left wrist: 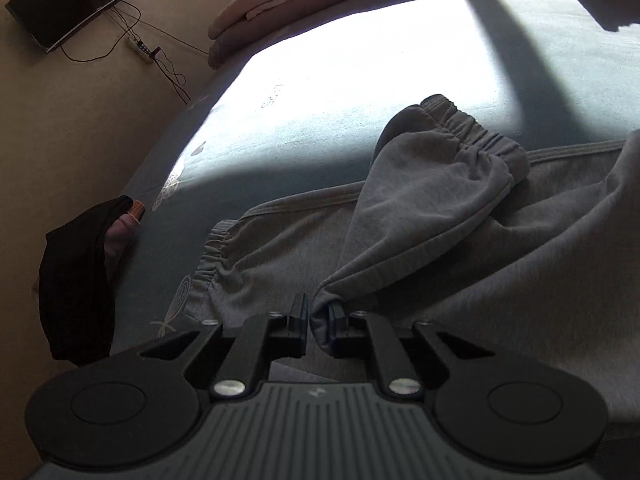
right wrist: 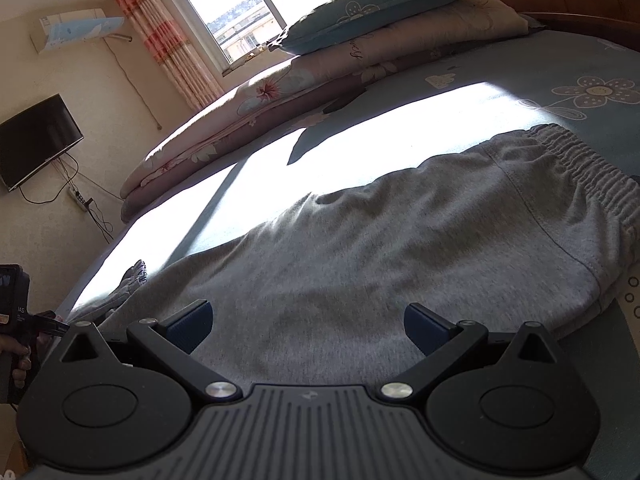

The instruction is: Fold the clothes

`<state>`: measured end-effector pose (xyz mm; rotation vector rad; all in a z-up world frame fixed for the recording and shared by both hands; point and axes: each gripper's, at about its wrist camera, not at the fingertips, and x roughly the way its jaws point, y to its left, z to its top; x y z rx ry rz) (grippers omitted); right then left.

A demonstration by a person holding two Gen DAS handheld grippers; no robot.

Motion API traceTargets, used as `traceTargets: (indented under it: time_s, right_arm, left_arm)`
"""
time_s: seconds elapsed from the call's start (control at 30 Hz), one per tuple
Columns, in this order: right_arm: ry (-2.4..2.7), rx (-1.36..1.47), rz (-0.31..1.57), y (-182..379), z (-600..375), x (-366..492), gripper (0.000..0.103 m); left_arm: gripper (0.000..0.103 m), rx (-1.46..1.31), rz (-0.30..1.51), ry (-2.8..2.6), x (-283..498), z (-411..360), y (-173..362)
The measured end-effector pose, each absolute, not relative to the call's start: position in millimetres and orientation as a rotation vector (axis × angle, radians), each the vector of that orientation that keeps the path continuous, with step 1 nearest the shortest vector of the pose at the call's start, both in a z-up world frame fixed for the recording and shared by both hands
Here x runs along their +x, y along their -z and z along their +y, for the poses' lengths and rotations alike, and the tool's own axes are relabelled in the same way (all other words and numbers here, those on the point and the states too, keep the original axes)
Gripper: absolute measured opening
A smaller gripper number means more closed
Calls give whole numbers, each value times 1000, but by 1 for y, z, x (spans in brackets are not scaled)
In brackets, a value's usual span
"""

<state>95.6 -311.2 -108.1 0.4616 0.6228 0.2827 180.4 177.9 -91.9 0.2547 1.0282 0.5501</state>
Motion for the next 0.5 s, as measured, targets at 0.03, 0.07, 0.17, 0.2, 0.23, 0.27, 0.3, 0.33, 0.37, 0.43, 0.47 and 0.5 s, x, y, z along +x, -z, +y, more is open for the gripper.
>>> traceTargets:
  time_s: [0.03,0.07,0.17,0.2,0.23,0.27,0.3,0.33,0.37,0.43,0.47,0.5]
  right_arm:
    - [-282,462,624,108,-311,96,103]
    - [-284,462,626,109,-311,96,103]
    - [-285,457,631,109,-310,97,103]
    - [-284,455,632,110,-310,98,103]
    - [-283,452,634,110,-310,98,103]
    - [-282,452,636,110,-310,98,103]
    - [-283,450,638,111,-310,99,103]
    - [-284,449,639,111,-309,99,103]
    - [-284,448,640,111,-309,99,103]
    - [-287,446,641,112,-309,99,103]
    - [-288,446,641,112,-309,99,103]
    - [-288,446,642,112,-308,99,103]
  left_arm:
    - [16,210,1044,-545,174,184,98]
    - [16,183,1046,-538,170,186,102]
    - [16,119,1032,-517,157,189,111]
    - [16,112,1020,-508,152,187,111]
    - [20,107,1013,-500,149,186,108]
    - [22,100,1008,-493,146,187,104]
    - [25,92,1003,-485,144,187,101]
    - [30,86,997,-472,142,187,96]
    - [33,80,989,-457,139,185,91]
    - [50,84,962,-415,136,181,79]
    - [51,89,945,-392,135,178,73]
    - [52,94,928,-371,134,174,67]
